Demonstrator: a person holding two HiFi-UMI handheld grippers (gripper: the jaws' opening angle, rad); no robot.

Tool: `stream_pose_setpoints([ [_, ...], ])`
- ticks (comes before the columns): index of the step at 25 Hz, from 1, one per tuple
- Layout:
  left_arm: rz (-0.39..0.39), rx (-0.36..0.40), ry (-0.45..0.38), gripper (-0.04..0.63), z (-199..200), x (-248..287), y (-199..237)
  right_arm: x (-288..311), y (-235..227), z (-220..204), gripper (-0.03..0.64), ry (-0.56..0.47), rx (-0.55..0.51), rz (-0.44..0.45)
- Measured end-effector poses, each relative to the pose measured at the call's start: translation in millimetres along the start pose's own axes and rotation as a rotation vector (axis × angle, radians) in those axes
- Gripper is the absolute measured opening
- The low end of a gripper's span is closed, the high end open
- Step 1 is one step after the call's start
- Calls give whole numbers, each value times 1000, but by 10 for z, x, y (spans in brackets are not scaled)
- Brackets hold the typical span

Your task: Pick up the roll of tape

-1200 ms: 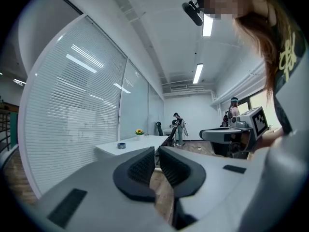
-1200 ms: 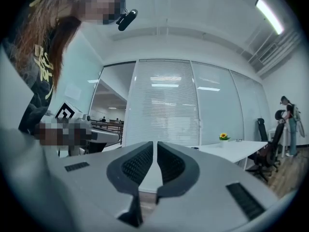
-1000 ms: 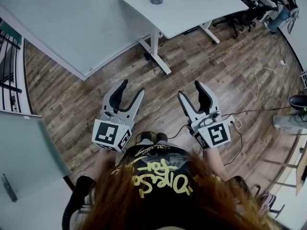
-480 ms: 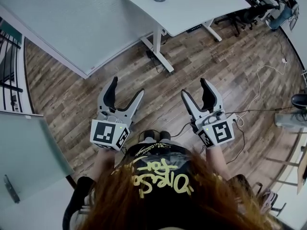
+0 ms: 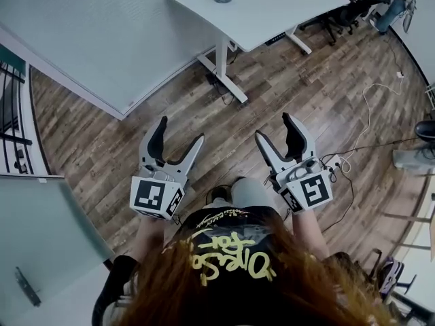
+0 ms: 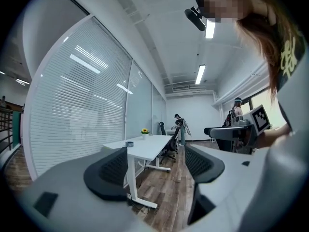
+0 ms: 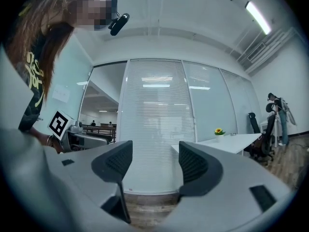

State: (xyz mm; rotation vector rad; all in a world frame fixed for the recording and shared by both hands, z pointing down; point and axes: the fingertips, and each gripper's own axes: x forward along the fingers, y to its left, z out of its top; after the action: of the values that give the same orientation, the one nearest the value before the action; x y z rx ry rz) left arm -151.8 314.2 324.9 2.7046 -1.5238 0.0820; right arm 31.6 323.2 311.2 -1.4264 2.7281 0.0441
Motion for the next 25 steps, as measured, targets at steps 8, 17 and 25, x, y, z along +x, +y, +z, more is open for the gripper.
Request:
stream_pose_setpoints([
  [8, 7, -13, 17, 368, -91, 300, 86, 138, -342, -112, 284, 9, -1, -21],
  [17, 64, 9, -11, 368, 92, 1248, 315, 799, -1205, -208, 282, -3, 13, 20],
  [25, 147, 34, -52, 368, 320, 2191, 576, 1534, -2067, -178, 282, -4, 0, 99],
])
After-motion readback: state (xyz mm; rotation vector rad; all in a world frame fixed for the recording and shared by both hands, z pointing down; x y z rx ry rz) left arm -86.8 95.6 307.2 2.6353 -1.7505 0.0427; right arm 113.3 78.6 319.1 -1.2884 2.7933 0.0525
